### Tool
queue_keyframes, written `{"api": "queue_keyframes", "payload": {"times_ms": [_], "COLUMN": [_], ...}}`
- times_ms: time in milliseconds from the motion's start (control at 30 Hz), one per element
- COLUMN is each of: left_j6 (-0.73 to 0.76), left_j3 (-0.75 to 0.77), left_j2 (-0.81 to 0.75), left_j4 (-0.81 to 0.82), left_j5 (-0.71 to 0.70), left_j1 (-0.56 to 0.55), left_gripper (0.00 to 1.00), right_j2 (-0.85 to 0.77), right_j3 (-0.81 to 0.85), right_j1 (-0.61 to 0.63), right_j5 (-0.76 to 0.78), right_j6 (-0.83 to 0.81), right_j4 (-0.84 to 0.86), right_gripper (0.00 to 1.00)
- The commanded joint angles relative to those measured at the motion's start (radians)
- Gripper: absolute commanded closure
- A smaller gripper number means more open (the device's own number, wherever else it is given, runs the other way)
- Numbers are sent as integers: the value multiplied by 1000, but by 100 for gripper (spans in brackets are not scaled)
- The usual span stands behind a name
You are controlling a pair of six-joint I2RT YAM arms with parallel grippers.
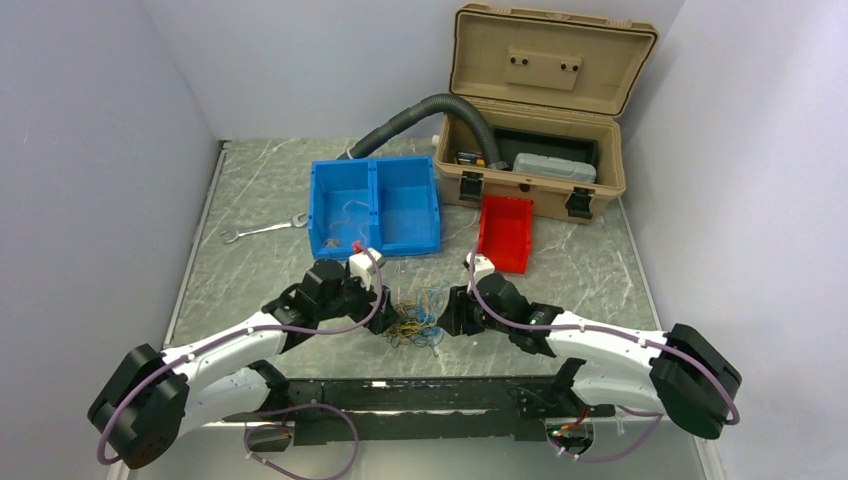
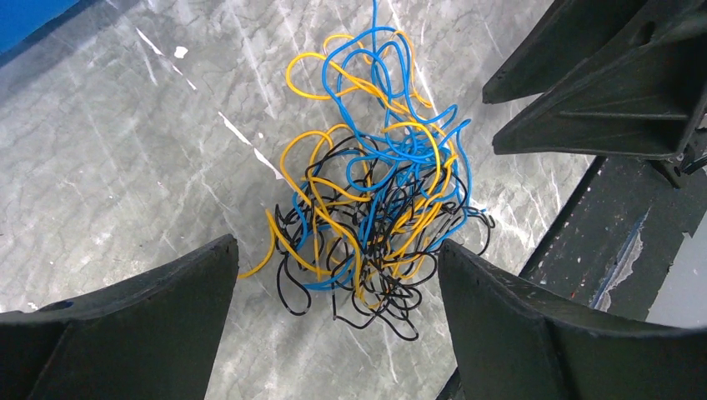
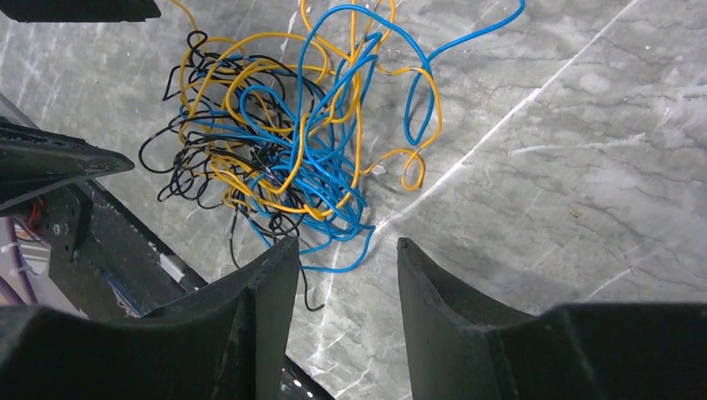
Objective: Untangle the cables
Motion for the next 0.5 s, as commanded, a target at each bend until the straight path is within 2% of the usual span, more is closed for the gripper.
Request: {"api": "queue_keyframes", "payload": {"times_ms": [0, 467], "left_j6": [1, 7], "left_j3": [-16, 46], "left_j2": [-6, 155], "left_j4": [84, 61], "left_j5": [45, 98], "left_j1": [-4, -6], "left_gripper": [9, 28], "right_j2": [26, 126], "right_j3": [52, 60], "right_j1": [19, 38], "right_j5": [33, 67], "right_j6": [-32, -39], "right_j4": [60, 95], "right_gripper": [51, 58]}}
